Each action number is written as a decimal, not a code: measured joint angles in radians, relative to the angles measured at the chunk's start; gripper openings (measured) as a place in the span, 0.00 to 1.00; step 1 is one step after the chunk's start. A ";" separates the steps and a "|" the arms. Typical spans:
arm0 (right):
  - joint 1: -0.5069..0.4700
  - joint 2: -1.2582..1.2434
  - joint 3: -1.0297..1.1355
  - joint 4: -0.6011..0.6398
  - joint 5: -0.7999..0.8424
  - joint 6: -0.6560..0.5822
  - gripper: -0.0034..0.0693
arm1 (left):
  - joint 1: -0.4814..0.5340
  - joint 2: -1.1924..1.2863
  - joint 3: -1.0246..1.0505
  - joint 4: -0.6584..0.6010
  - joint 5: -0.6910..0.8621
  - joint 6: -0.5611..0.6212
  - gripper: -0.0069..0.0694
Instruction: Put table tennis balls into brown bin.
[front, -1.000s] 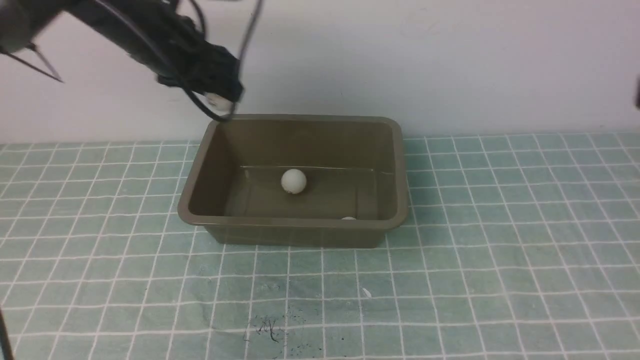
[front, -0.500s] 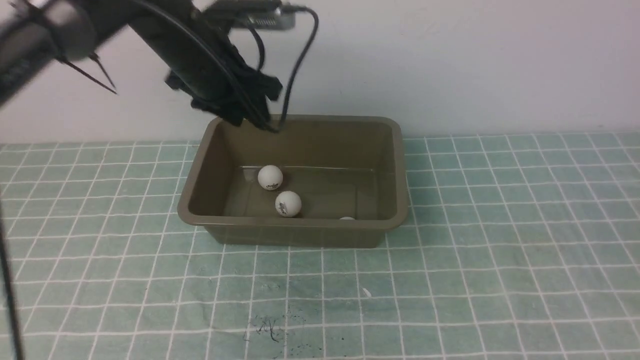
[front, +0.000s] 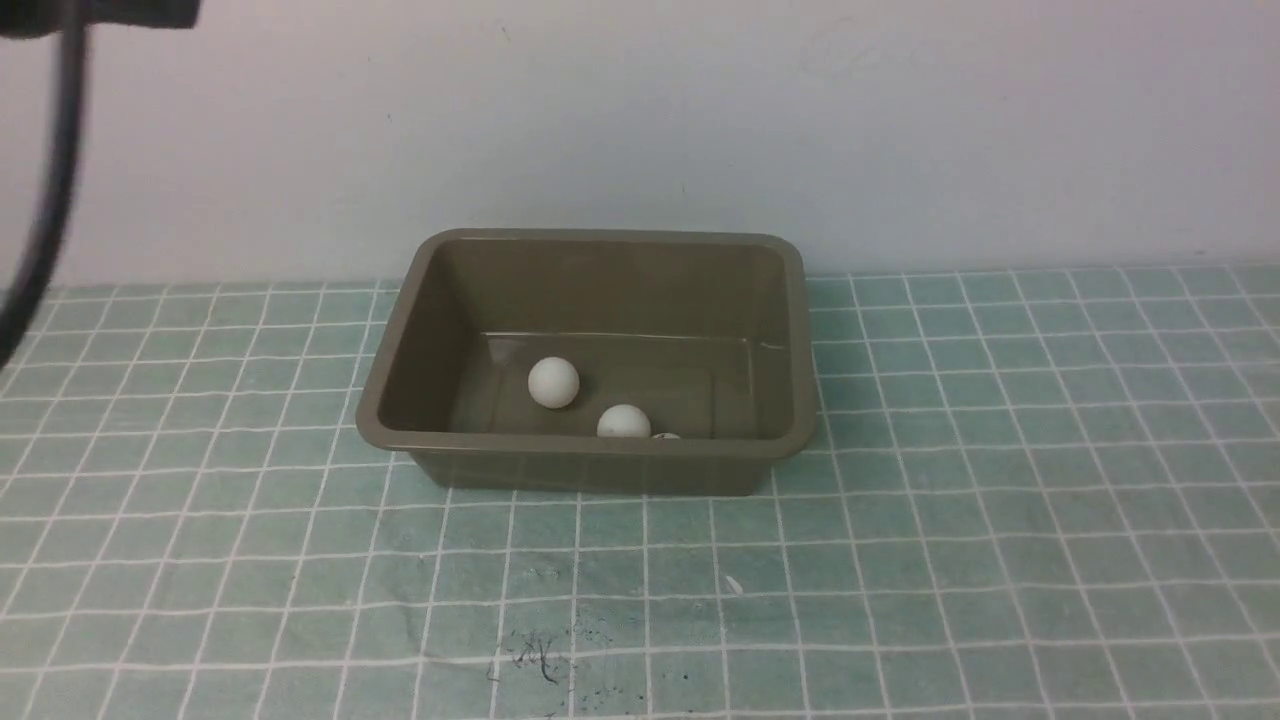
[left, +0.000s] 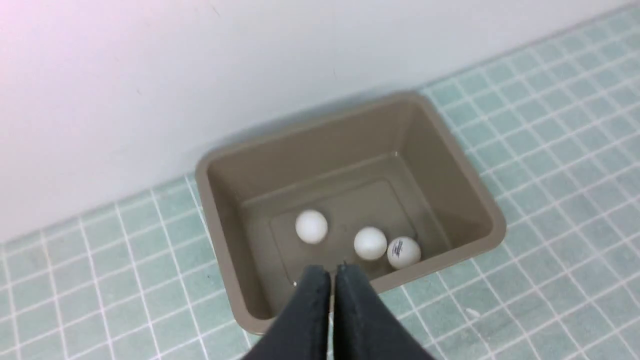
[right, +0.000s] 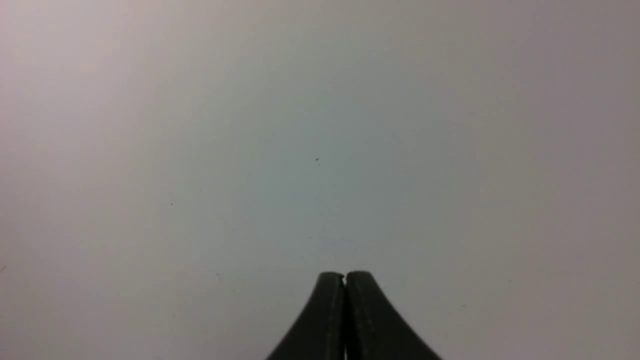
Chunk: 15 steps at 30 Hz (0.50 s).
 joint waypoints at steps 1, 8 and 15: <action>0.000 0.000 0.000 -0.001 0.000 0.000 0.03 | 0.000 -0.089 0.079 0.000 -0.048 0.000 0.08; 0.000 0.000 0.000 -0.001 0.000 0.001 0.03 | 0.000 -0.508 0.544 0.000 -0.353 -0.007 0.08; 0.000 0.000 0.000 -0.001 0.001 0.002 0.03 | 0.000 -0.984 0.846 0.000 -0.571 -0.007 0.08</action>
